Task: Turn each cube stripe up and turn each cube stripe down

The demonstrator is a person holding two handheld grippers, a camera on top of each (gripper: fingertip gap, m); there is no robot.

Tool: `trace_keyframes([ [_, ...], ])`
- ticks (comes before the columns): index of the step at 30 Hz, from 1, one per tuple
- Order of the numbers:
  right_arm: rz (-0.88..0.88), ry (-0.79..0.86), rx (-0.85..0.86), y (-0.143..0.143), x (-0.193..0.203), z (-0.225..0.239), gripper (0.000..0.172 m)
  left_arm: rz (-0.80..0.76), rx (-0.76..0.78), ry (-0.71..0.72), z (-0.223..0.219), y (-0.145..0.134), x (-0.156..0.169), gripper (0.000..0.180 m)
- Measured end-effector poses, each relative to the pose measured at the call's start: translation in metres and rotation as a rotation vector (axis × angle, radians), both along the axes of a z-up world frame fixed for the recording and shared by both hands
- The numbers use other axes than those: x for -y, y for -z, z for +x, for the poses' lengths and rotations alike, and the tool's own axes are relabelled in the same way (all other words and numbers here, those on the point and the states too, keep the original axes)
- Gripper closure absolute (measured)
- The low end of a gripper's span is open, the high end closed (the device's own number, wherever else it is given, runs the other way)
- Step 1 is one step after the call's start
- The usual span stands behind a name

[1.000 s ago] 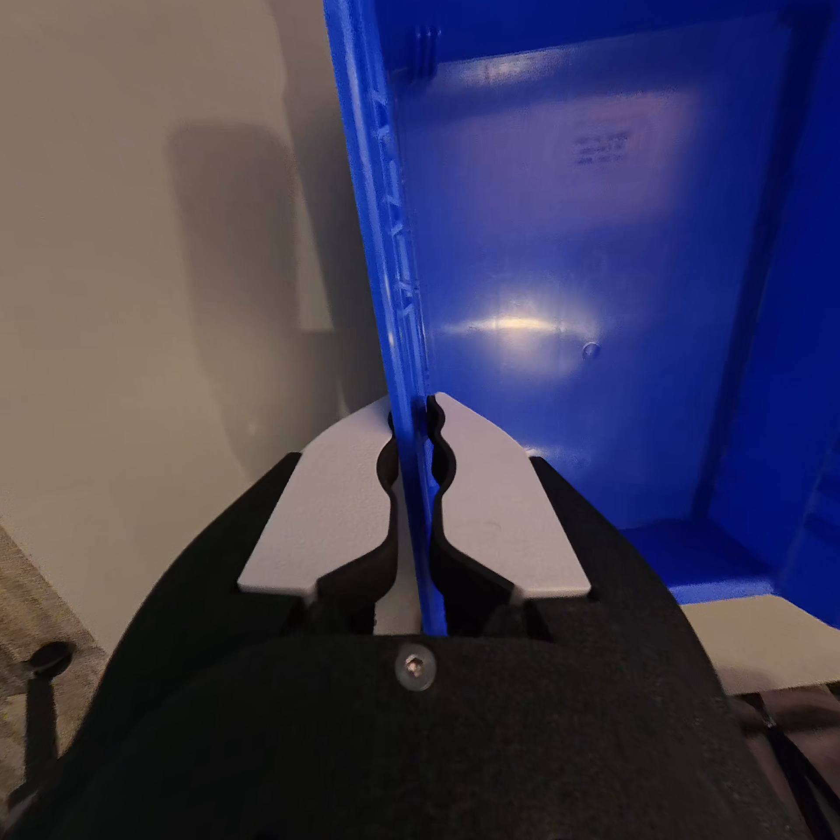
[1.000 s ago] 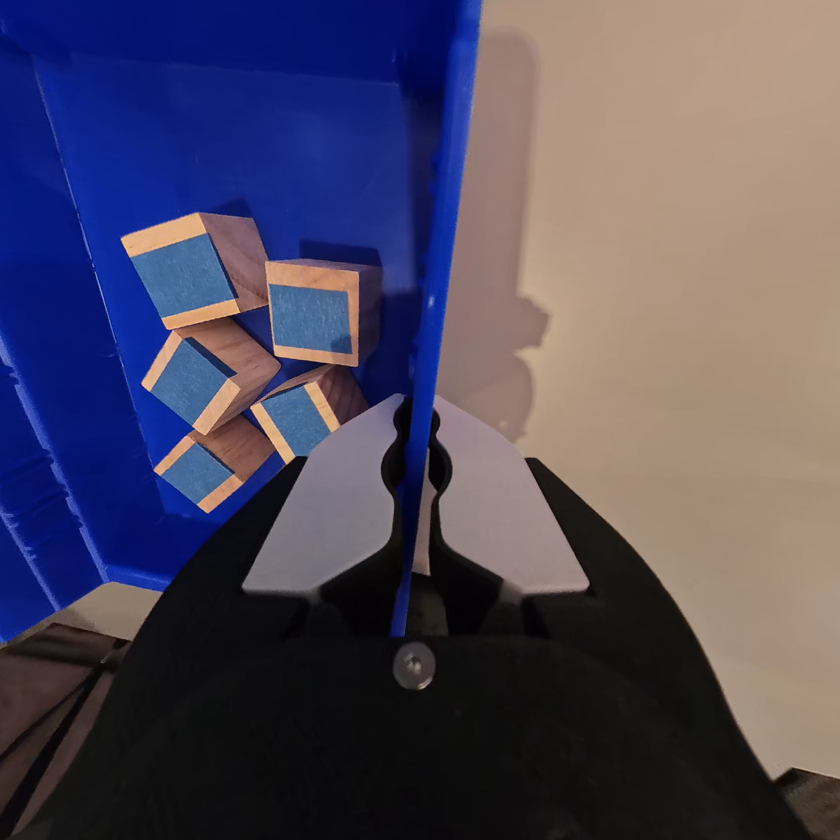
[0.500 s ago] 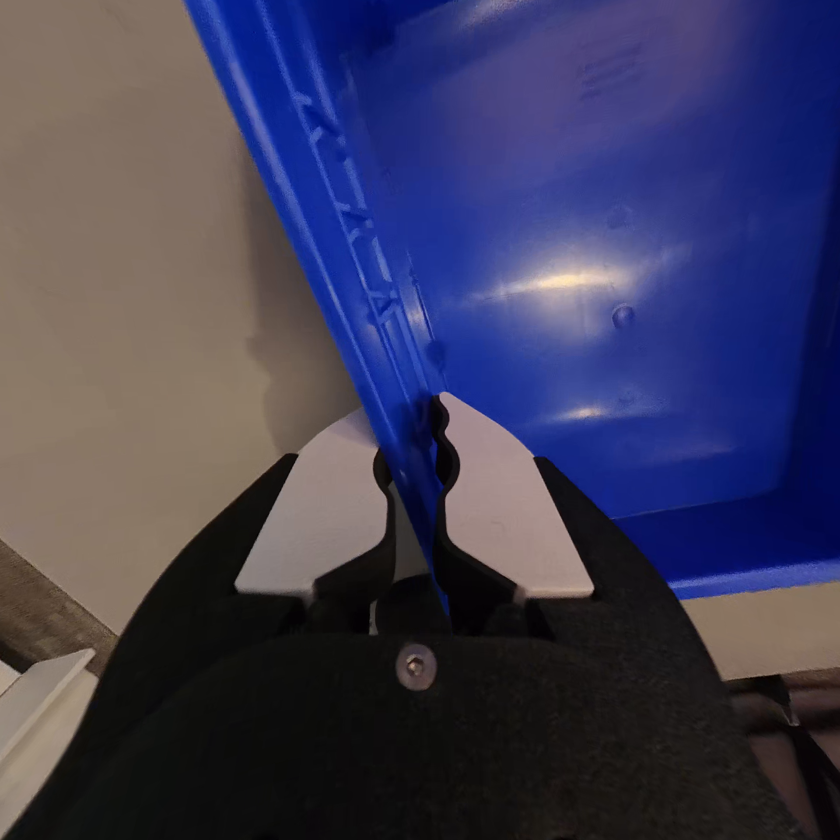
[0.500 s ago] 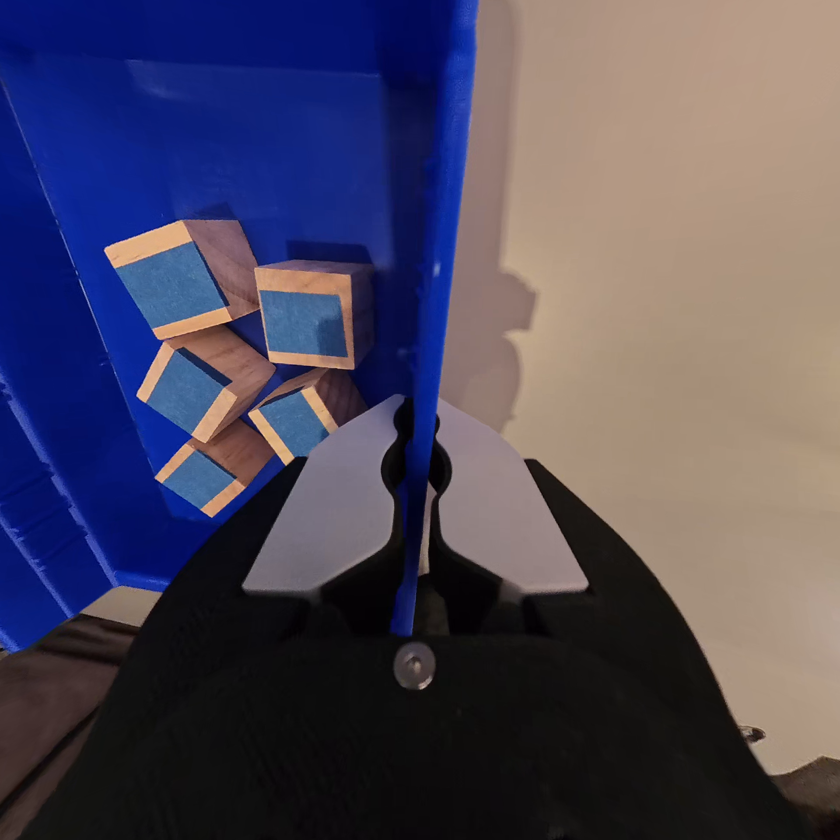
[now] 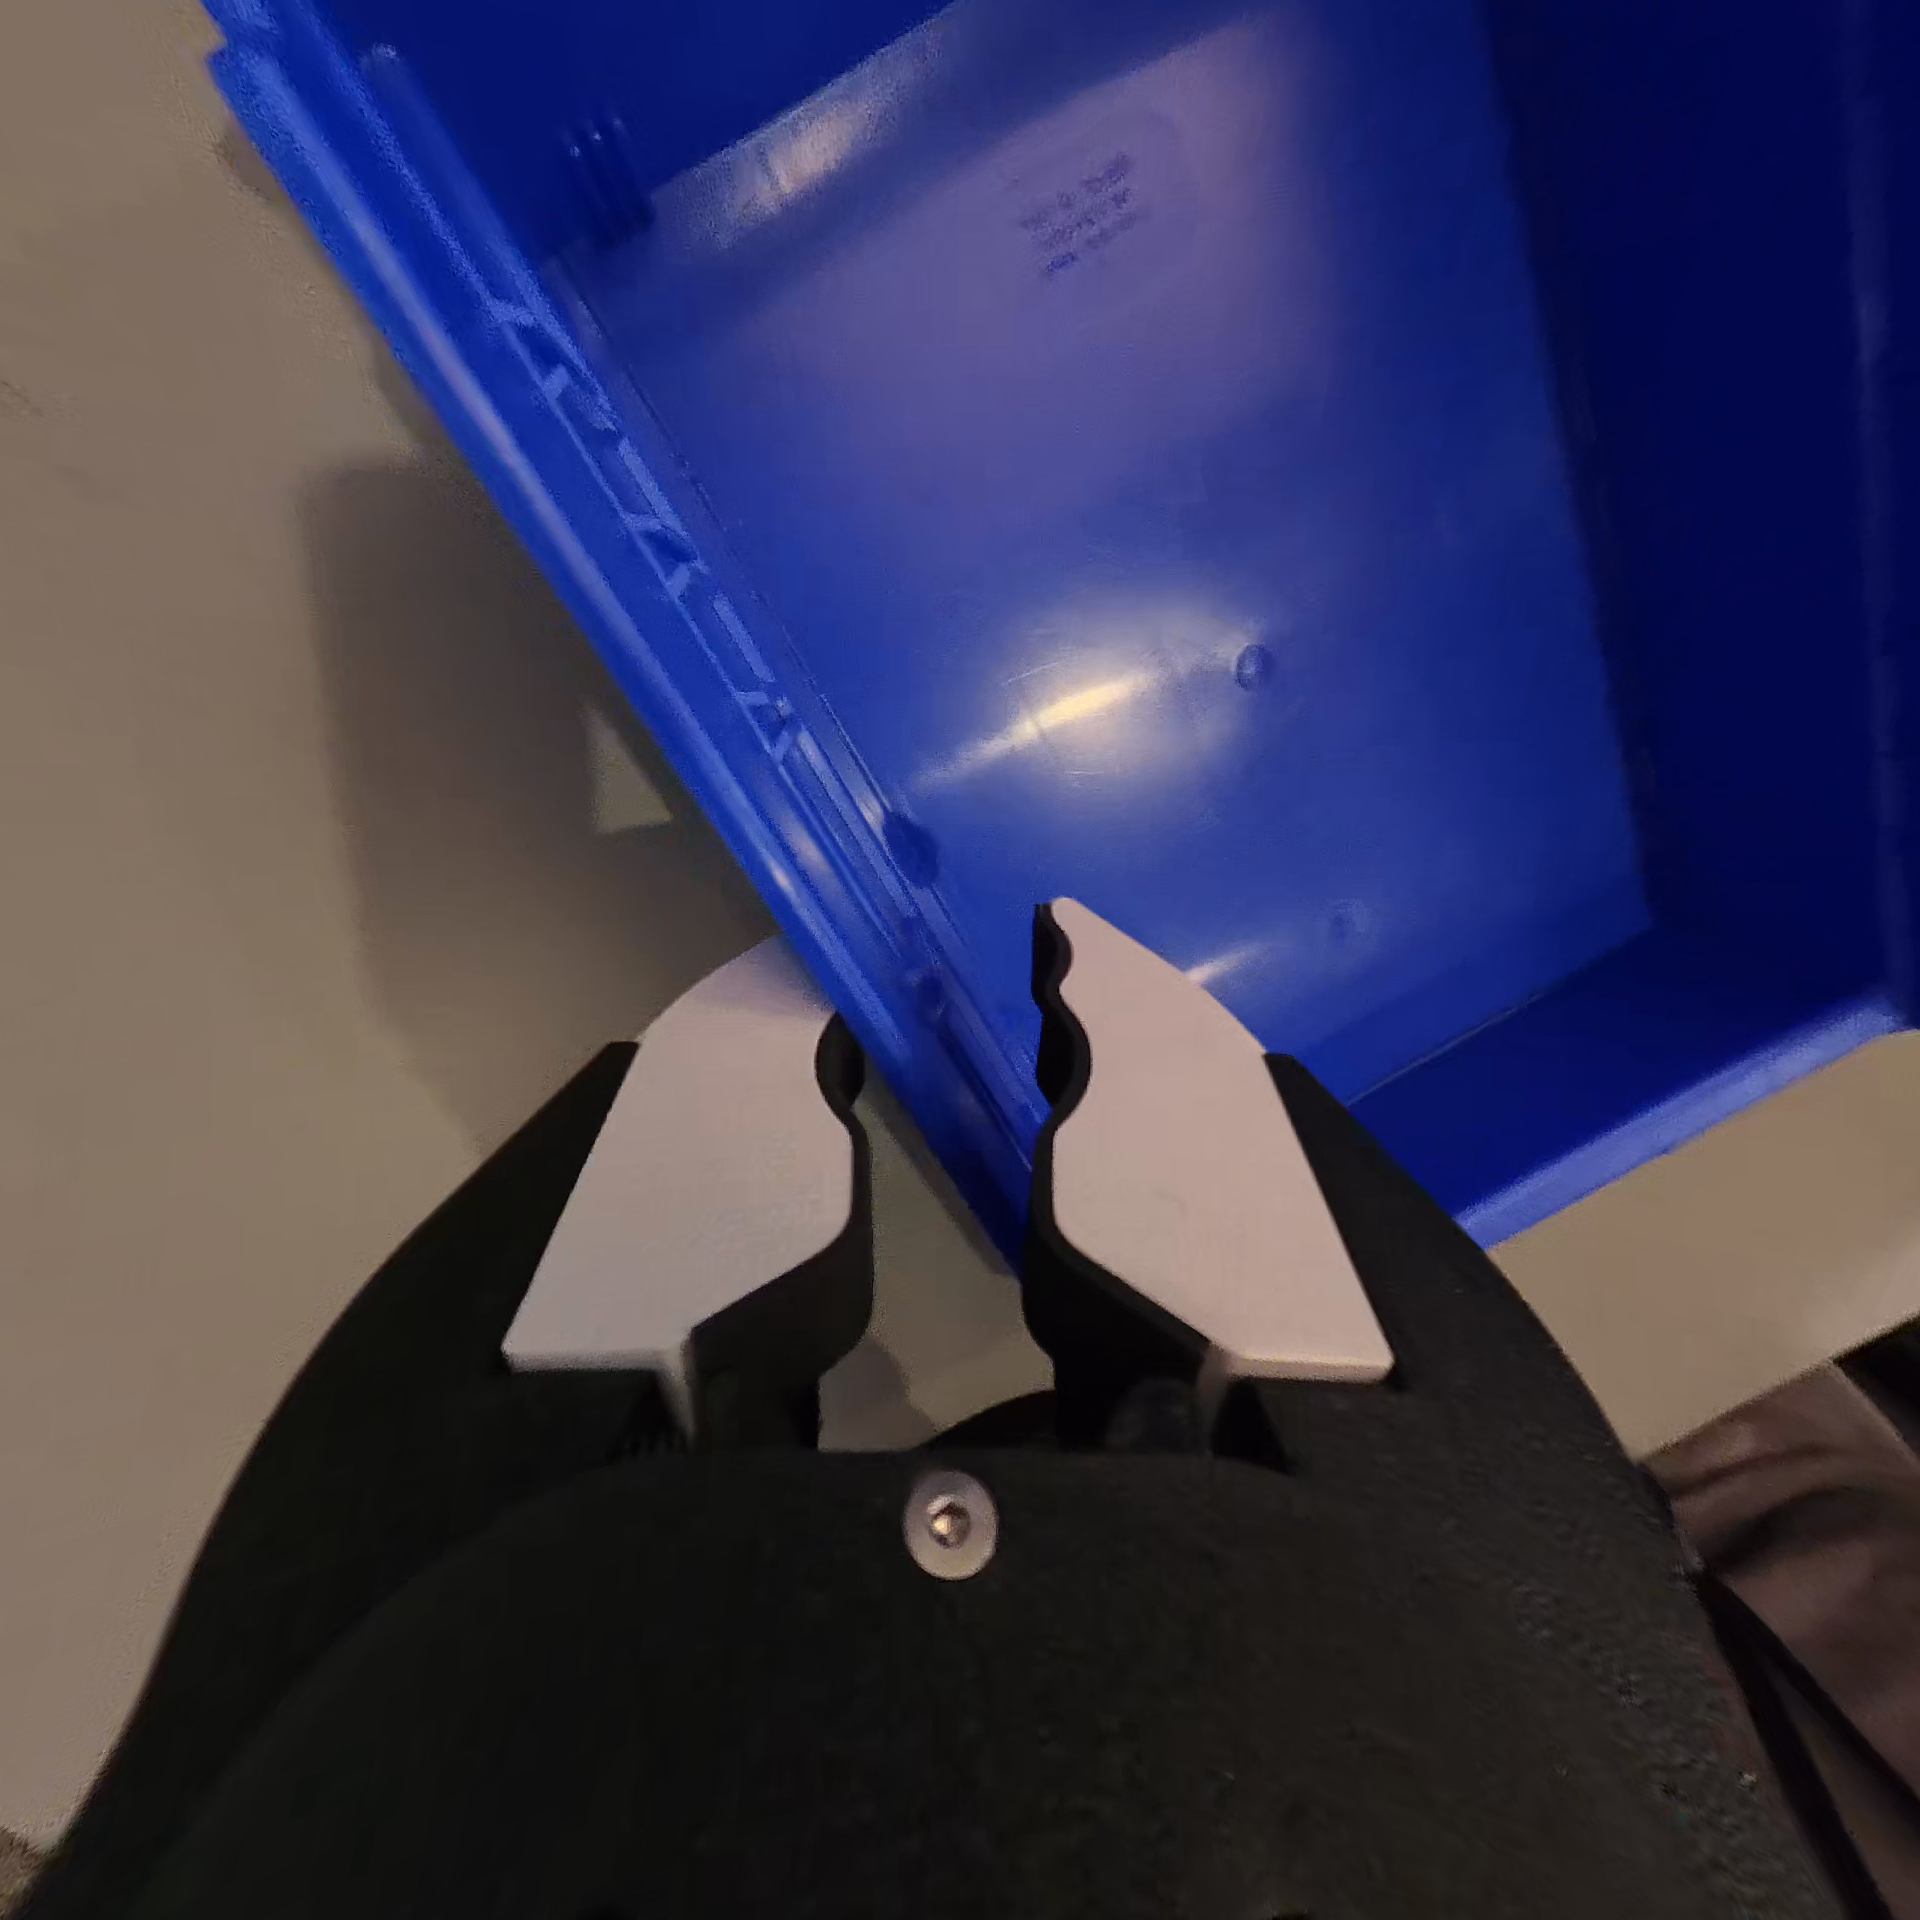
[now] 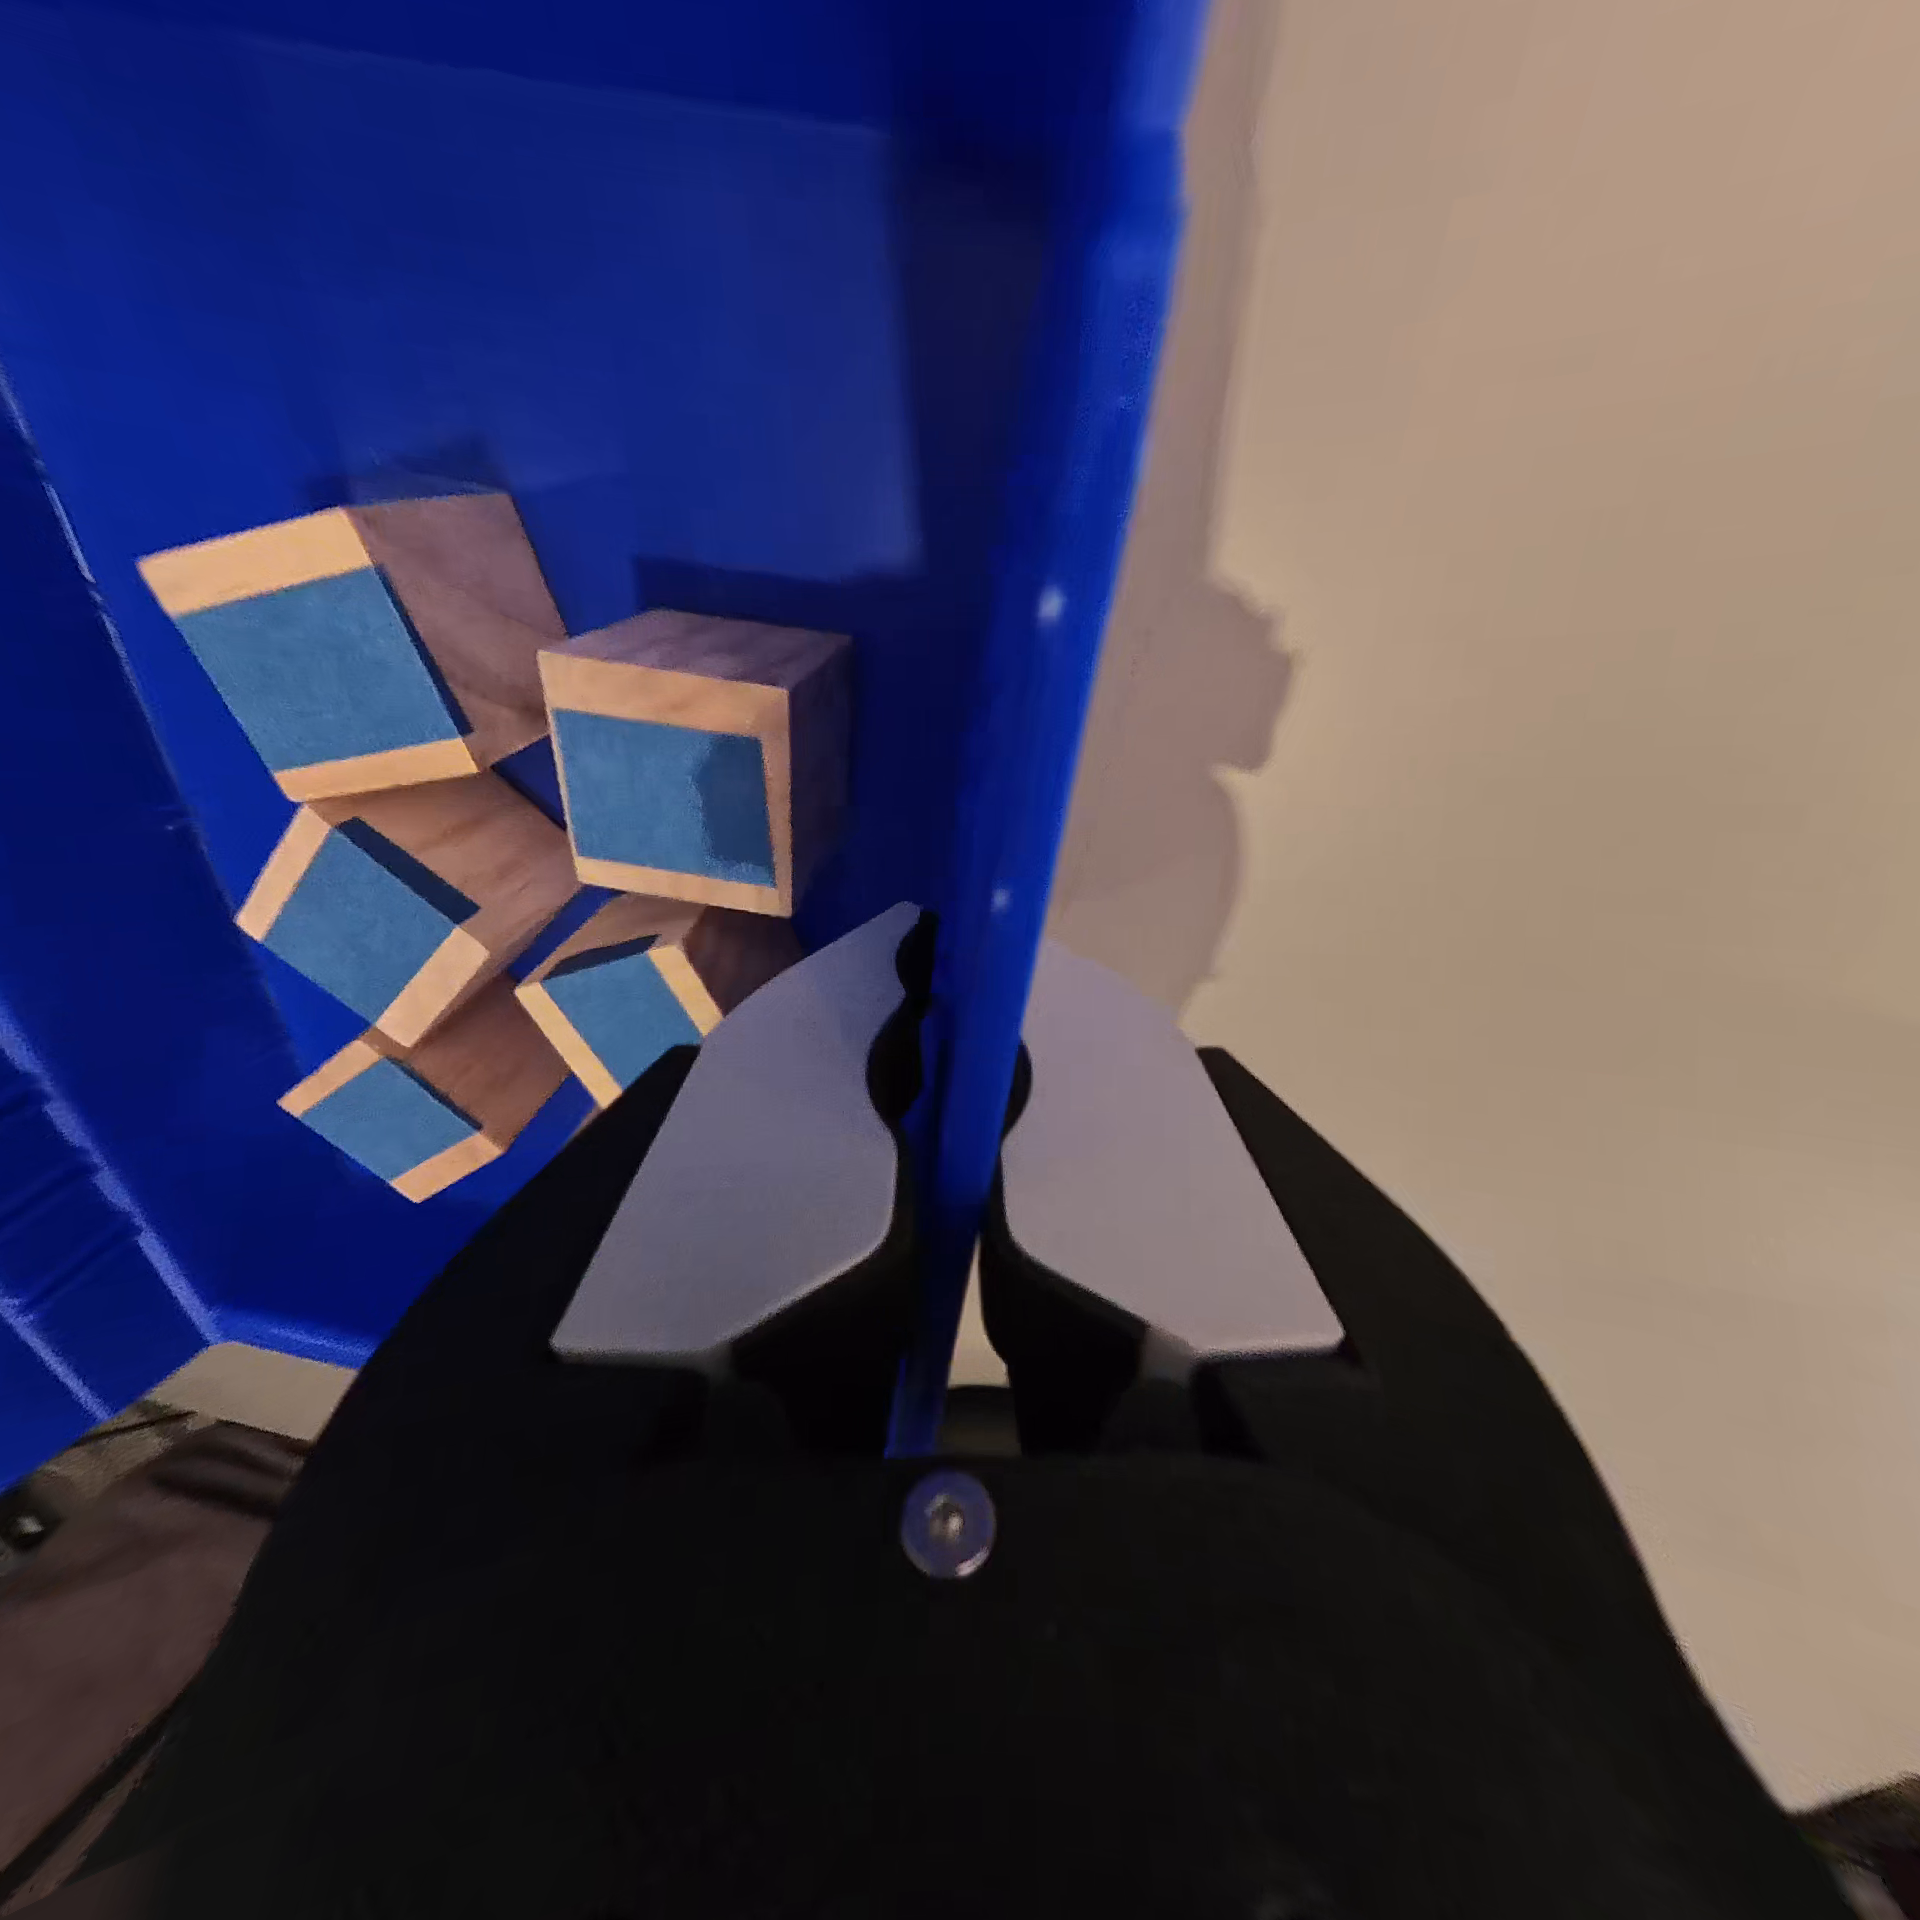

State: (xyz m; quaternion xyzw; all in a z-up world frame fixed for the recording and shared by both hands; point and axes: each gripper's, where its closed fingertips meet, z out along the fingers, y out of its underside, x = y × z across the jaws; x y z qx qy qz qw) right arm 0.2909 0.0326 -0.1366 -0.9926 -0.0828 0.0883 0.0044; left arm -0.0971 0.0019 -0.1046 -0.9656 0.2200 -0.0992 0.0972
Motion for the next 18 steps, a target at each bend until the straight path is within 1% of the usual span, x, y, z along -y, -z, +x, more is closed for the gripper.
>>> trace_keyframes([
  [2,0.003,-0.010,-0.008,0.000,0.000,0.000,0.166,0.012,0.062,-0.014,0.000,-0.009,-0.003,0.151],
  [5,-0.009,-0.024,-0.014,0.000,0.000,0.004,0.166,0.132,0.117,-0.004,-0.007,-0.039,-0.011,0.152],
  [7,-0.016,-0.034,-0.018,0.000,-0.001,0.012,0.166,0.246,0.178,-0.011,-0.015,-0.071,-0.014,0.152],
  [9,-0.020,-0.053,-0.027,0.000,0.001,0.022,0.166,0.380,0.237,-0.028,-0.028,-0.109,-0.011,0.152],
  [11,-0.032,-0.044,-0.026,-0.001,0.007,0.036,0.165,0.507,0.291,-0.047,-0.044,-0.147,-0.001,0.152],
  [13,-0.034,-0.042,-0.011,-0.006,0.012,0.049,0.165,0.603,0.347,-0.085,-0.063,-0.180,0.015,0.154],
  [15,-0.036,-0.039,0.003,-0.016,0.017,0.060,0.165,0.682,0.401,-0.112,-0.080,-0.206,0.032,0.157],
  [18,-0.035,-0.047,0.011,-0.043,0.023,0.064,0.165,0.794,0.456,-0.152,-0.103,-0.234,0.052,0.157],
])
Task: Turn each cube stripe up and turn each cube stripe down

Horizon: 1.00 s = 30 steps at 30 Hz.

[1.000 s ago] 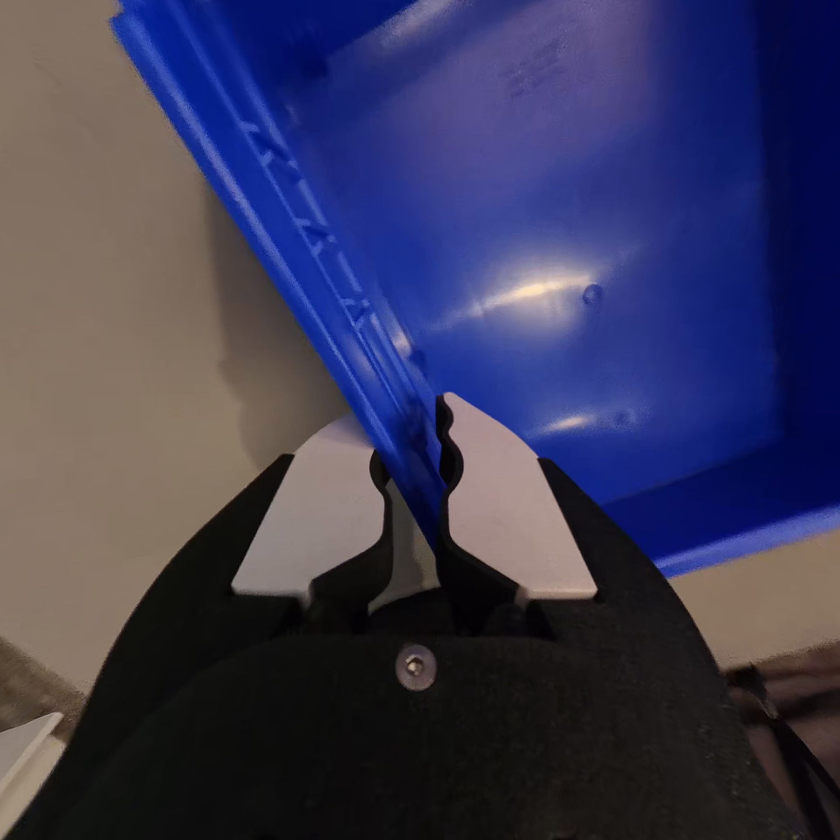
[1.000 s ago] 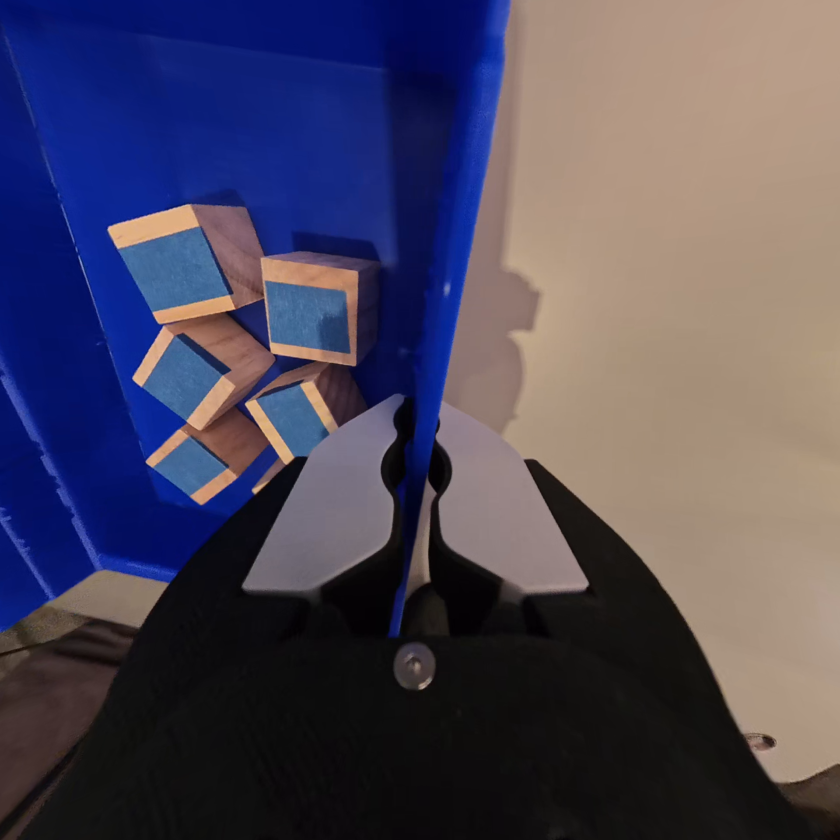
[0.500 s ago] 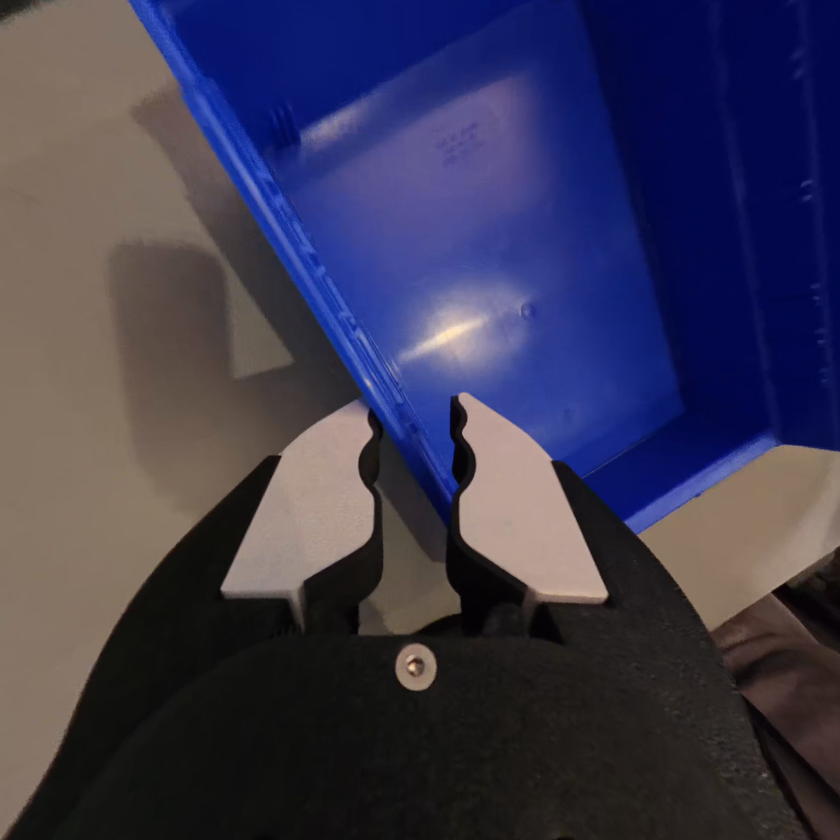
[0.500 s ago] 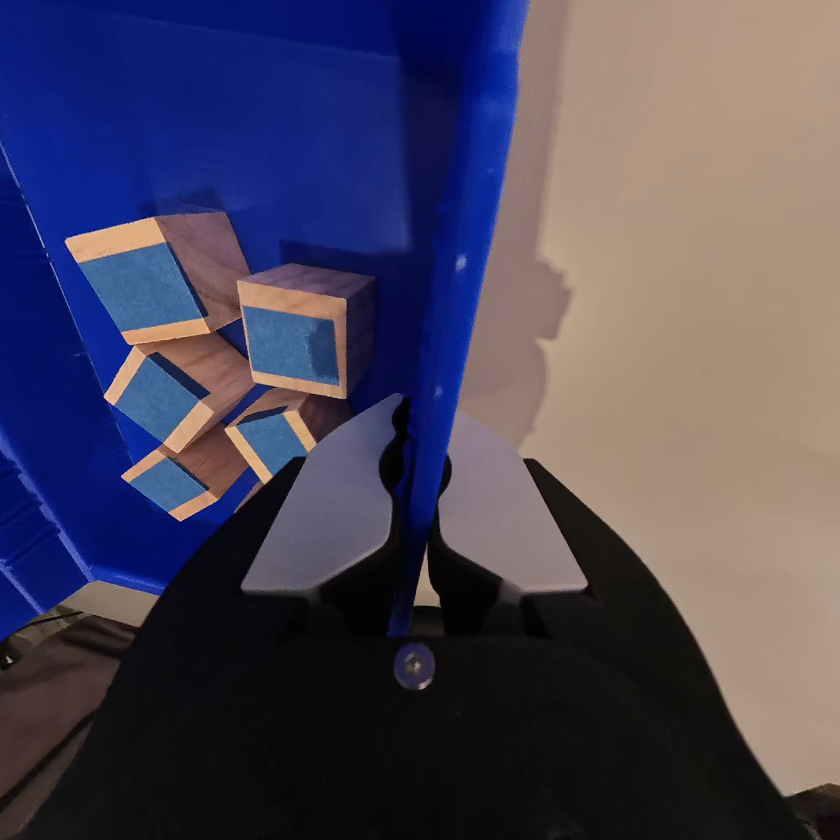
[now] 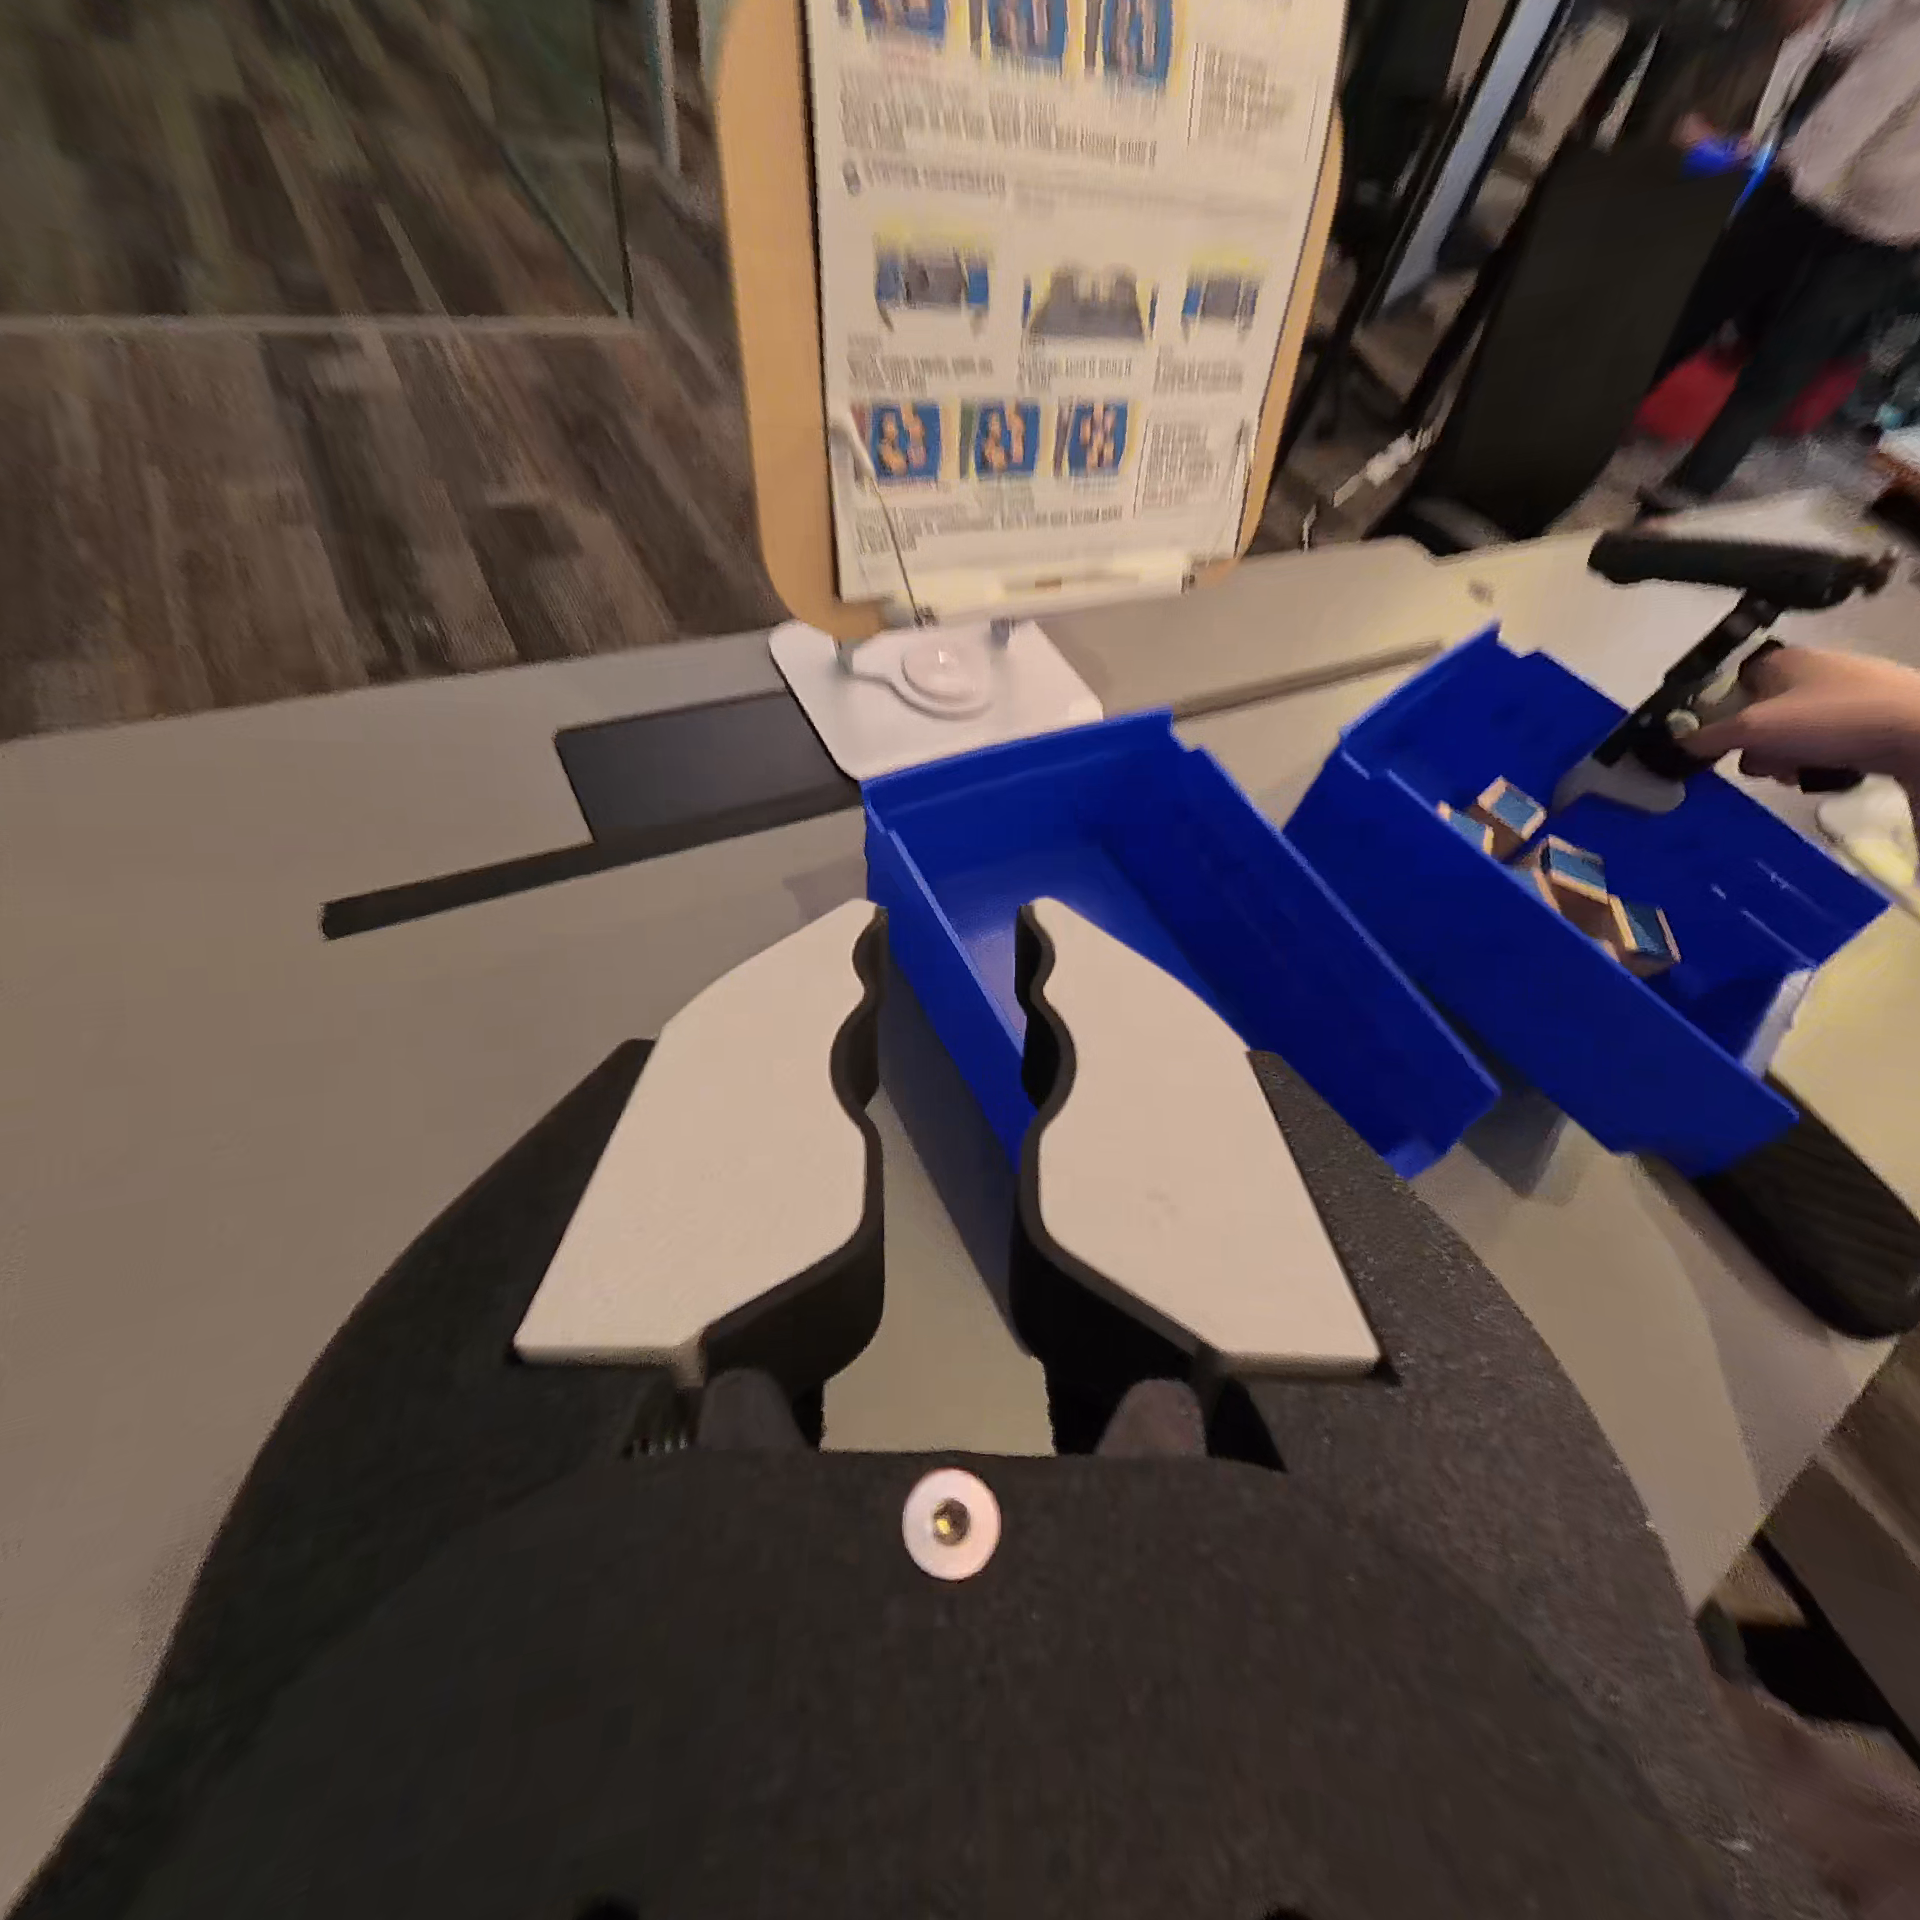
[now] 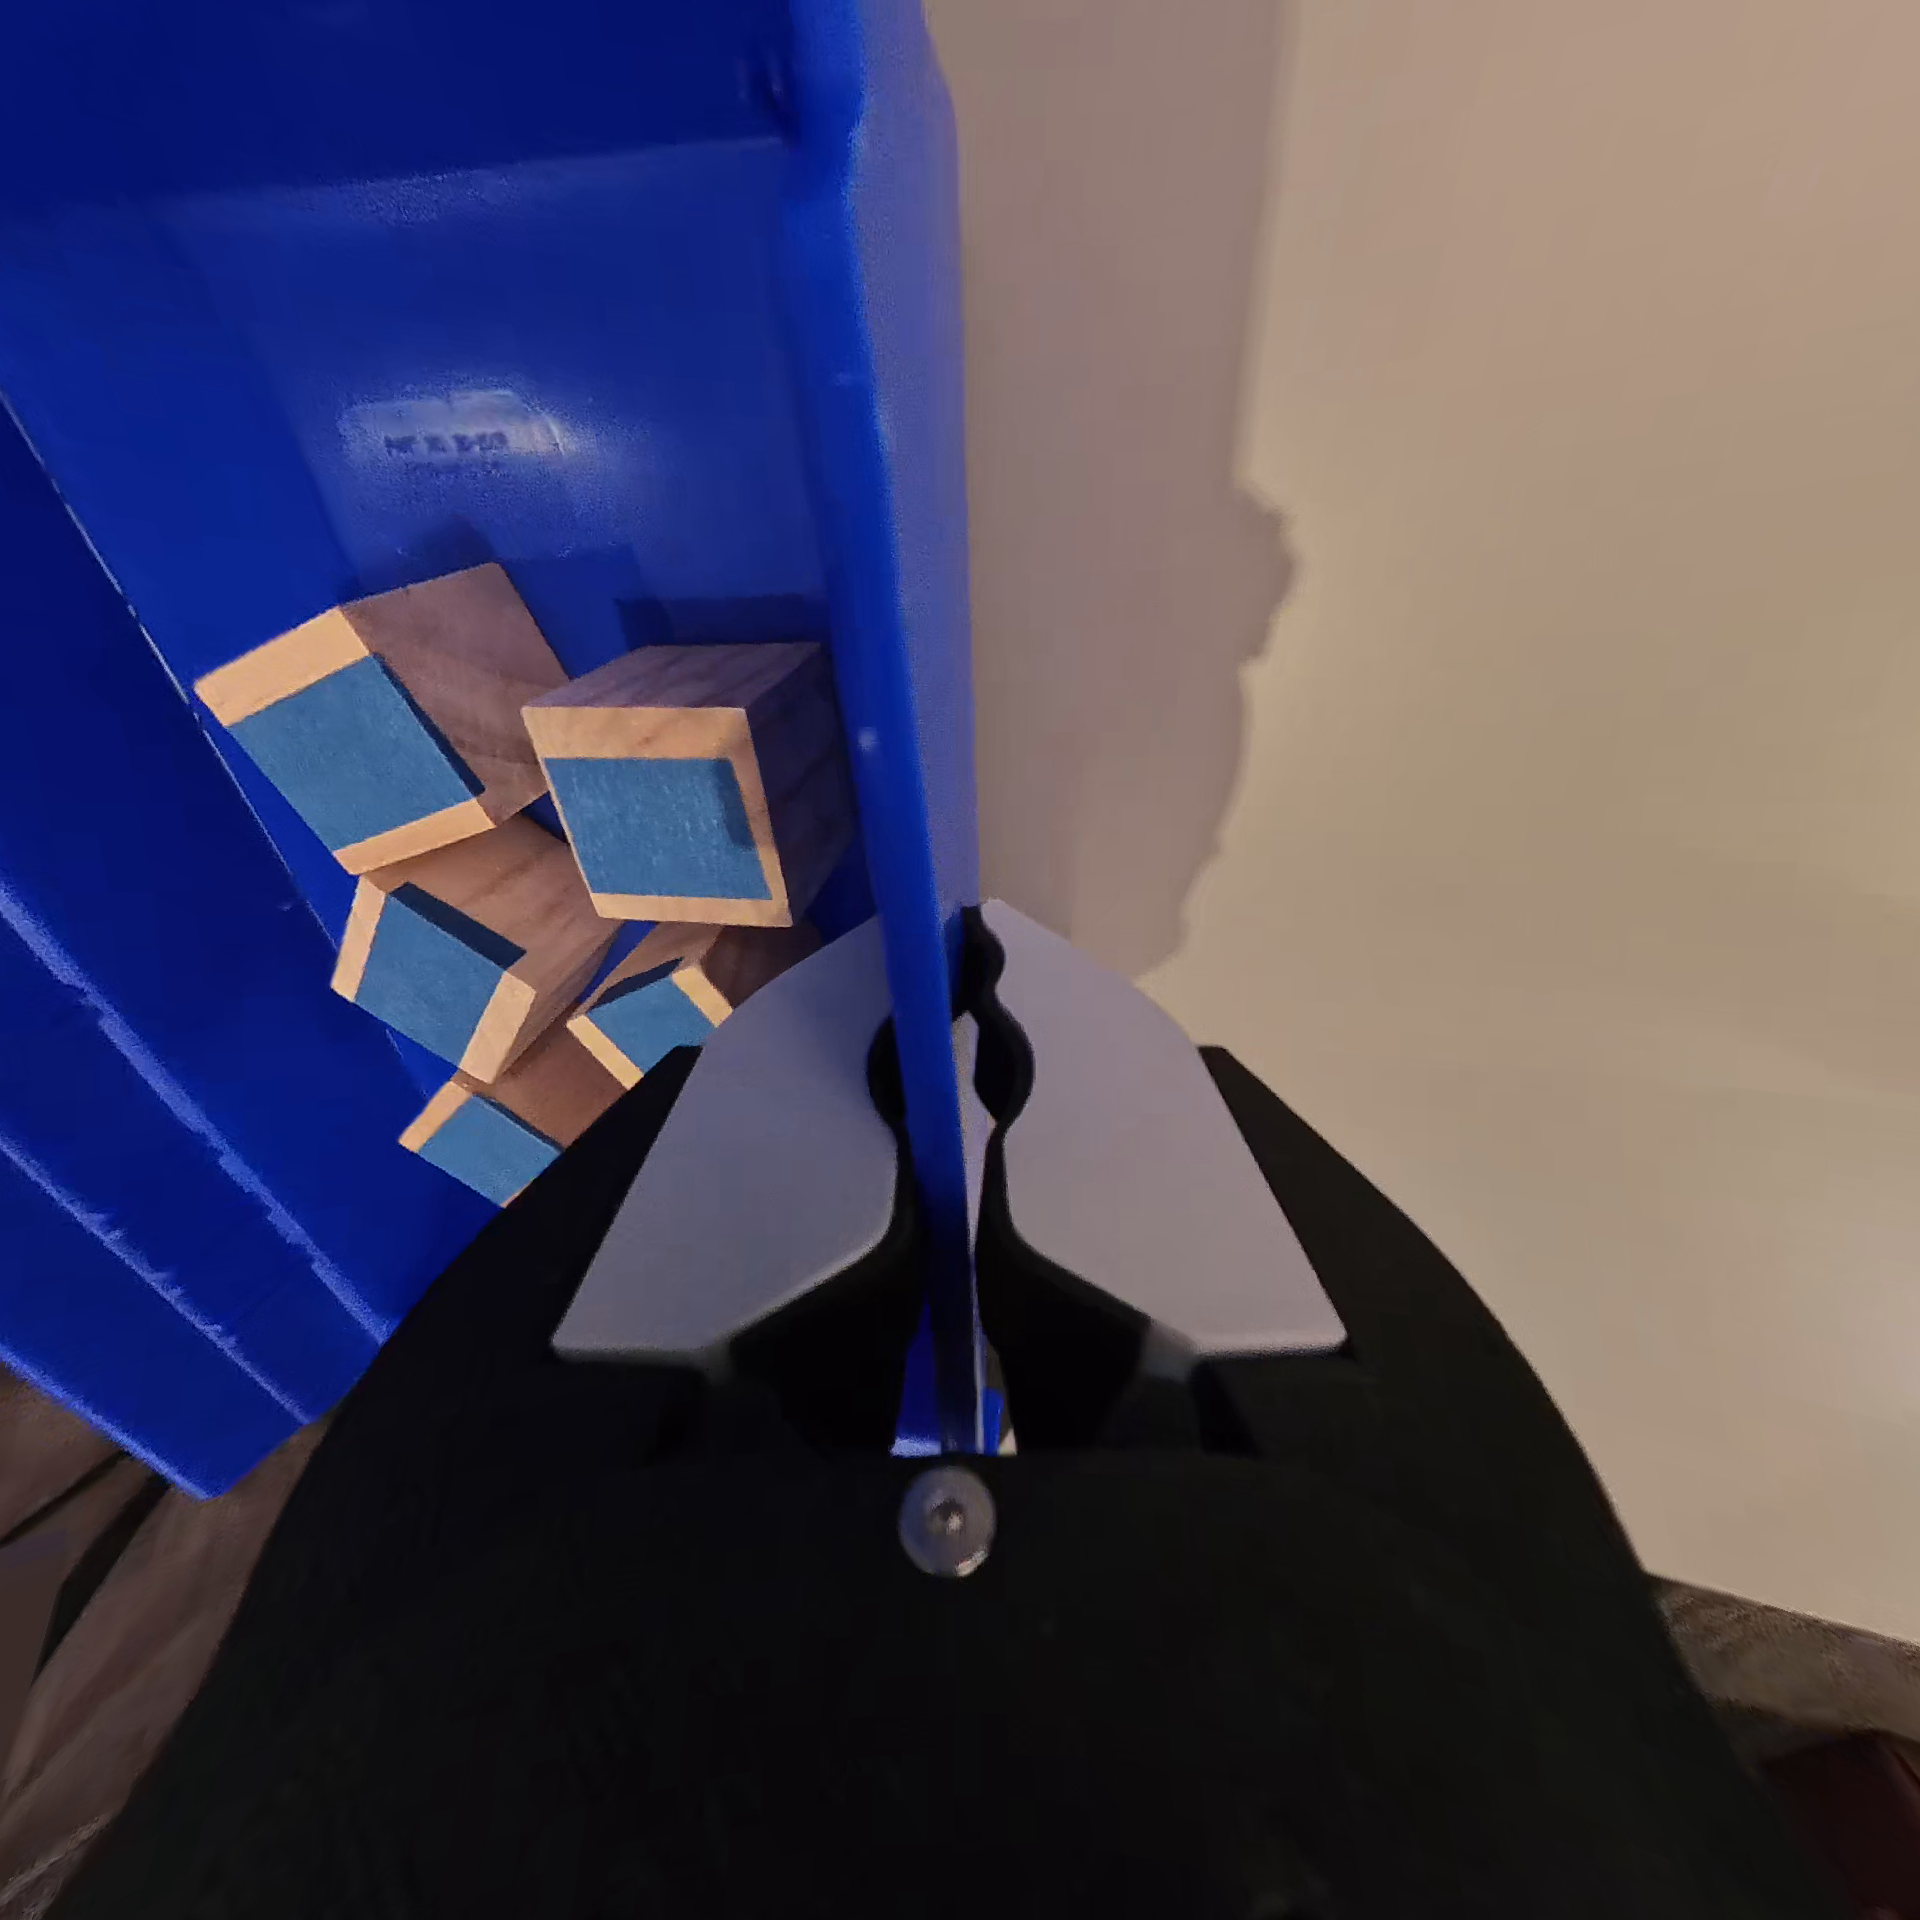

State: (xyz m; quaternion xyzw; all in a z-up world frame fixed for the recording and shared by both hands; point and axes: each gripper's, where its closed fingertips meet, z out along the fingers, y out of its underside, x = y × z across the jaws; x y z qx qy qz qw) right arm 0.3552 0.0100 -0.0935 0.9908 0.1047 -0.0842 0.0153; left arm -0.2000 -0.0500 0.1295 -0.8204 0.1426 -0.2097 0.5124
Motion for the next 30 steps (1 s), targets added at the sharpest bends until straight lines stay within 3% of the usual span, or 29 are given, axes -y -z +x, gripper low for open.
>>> trace_keyframes([
  [4,0.027,-0.045,0.021,-0.051,-0.005,-0.023,0.166,0.181,0.136,-0.104,-0.025,-0.040,0.013,0.140],
  [6,0.052,-0.089,0.044,-0.078,-0.013,-0.049,0.166,0.276,0.181,-0.108,-0.028,-0.058,0.021,0.139],
  [10,0.109,-0.210,0.043,-0.124,-0.033,-0.135,0.166,0.359,0.204,-0.099,-0.023,-0.071,0.033,0.134],
  [13,0.117,-0.306,-0.011,-0.140,-0.044,-0.217,0.166,0.373,0.223,-0.082,-0.017,-0.075,0.039,0.127],
  [16,0.106,-0.395,-0.081,-0.140,-0.051,-0.300,0.166,0.448,0.284,-0.100,-0.018,-0.090,0.051,0.115],
  [21,0.087,-0.522,-0.177,-0.127,-0.052,-0.423,0.165,0.633,0.332,-0.132,-0.019,-0.119,0.081,0.115],
  [30,0.037,-0.658,-0.210,-0.086,-0.026,-0.568,0.165,0.582,0.265,-0.039,0.015,-0.112,0.085,0.111],
])
